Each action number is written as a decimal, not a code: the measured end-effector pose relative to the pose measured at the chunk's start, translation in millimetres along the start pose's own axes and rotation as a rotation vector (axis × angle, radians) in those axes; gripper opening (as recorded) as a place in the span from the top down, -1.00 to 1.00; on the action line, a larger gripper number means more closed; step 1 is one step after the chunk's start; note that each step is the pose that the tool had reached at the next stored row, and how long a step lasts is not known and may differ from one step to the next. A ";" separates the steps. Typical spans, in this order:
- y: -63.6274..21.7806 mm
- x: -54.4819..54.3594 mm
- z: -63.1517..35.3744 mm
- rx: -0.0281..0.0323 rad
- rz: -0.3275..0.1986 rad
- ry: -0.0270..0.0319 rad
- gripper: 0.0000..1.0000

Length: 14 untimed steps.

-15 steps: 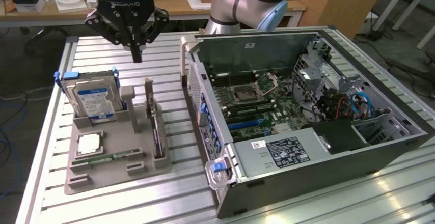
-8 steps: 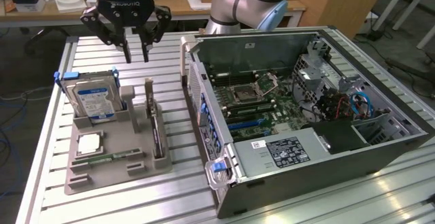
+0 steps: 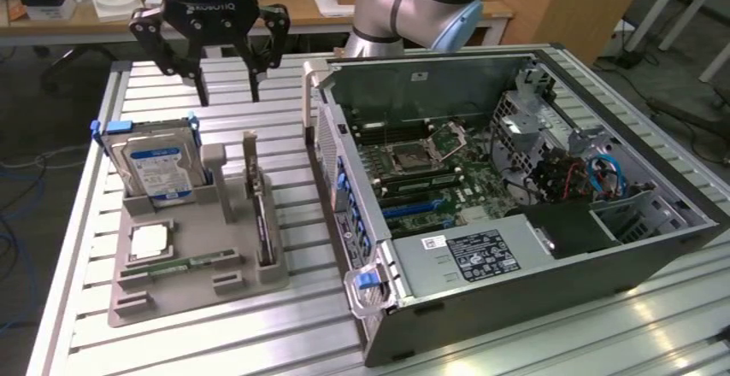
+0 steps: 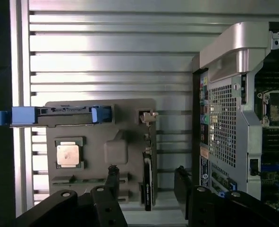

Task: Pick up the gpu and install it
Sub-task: 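Pick up the gpu and move the gpu toward the slot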

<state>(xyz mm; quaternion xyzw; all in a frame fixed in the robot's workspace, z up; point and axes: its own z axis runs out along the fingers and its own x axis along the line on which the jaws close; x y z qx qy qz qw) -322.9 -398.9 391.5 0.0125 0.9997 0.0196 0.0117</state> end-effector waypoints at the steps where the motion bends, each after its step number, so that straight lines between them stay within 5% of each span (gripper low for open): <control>1: 0.0 0.0 0.1 0.0002 -0.016 0.0010 -0.18; 9: -4.4 -0.3 0.9 0.0033 -0.055 0.0058 -0.18; 14: -11.0 -0.5 1.3 0.0132 -0.055 0.0059 -0.18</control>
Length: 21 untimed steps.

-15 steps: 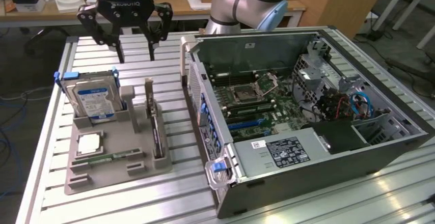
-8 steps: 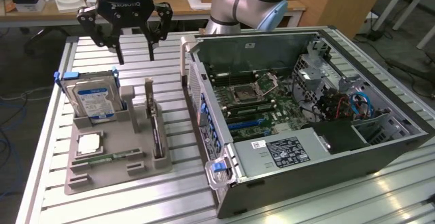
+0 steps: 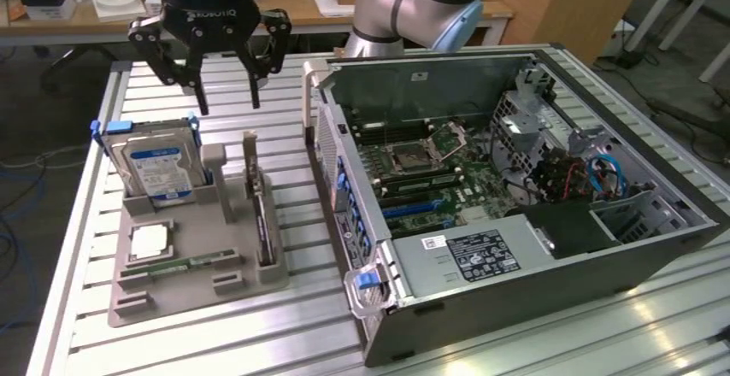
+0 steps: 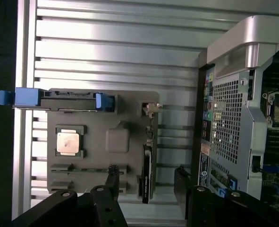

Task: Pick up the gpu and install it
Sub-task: 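Pick up the gpu and move the gpu toward the slot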

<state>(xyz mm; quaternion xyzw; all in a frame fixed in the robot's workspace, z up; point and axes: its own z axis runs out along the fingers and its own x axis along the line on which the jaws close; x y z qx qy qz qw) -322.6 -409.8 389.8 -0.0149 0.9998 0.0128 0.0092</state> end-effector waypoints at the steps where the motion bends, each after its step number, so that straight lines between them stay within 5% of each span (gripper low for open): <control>1: -1.8 0.1 0.1 0.0019 0.000 0.0001 -0.18; 12: -25.3 1.0 16.2 0.0032 0.000 -0.0002 -0.18; 21: -27.8 -5.2 32.4 0.0035 0.001 0.0000 -0.18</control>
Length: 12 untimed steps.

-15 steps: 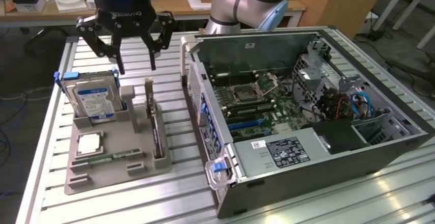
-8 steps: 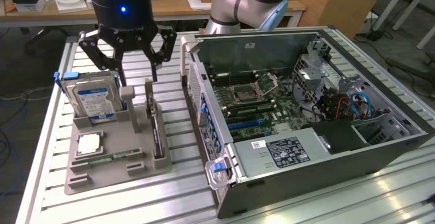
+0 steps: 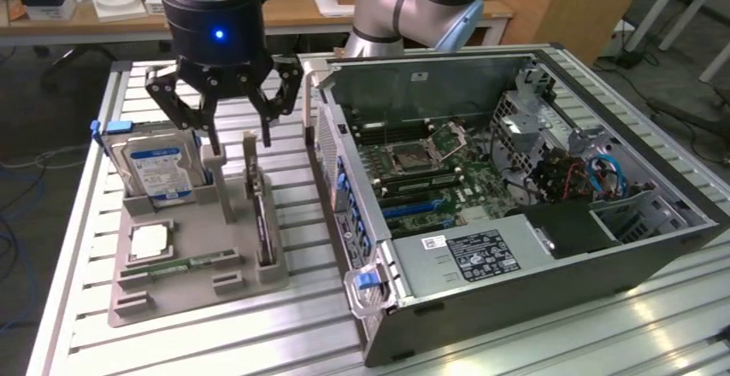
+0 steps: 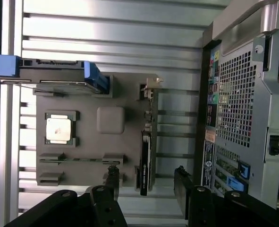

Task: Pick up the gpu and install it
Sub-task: 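Pick up the gpu and move the gpu toward the slot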

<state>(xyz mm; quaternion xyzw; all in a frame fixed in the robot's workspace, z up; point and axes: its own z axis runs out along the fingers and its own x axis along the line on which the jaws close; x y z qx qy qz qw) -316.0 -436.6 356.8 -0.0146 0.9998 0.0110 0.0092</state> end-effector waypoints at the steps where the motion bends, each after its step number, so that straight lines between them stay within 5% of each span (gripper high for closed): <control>1: -0.4 -0.5 1.9 -0.0001 0.000 -0.0001 -0.18; 12: -6.4 -1.4 21.8 -0.0001 0.000 -0.0003 -0.18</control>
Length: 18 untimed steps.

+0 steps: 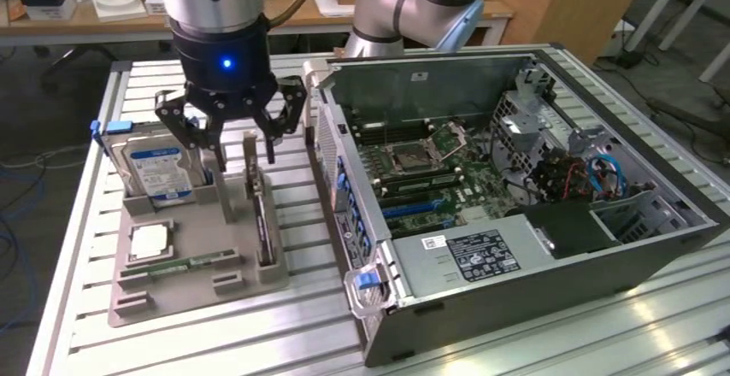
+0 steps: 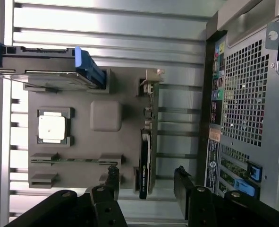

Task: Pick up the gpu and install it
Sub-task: 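Pick up the gpu and move the gpu toward the slot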

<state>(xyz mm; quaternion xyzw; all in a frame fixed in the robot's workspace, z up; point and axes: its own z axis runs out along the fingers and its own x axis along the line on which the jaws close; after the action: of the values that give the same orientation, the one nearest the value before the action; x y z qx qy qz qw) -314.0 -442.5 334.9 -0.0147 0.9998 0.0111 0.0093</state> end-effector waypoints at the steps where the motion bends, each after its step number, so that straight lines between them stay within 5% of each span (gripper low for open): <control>1: -0.4 -0.2 1.8 0.0001 0.000 0.0000 -0.18; 18: -16.9 -3.0 32.6 0.0001 0.007 -0.0047 -0.18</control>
<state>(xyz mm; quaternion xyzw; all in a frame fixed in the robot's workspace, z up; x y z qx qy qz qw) -309.9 -458.5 302.0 -0.0111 0.9998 0.0111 0.0117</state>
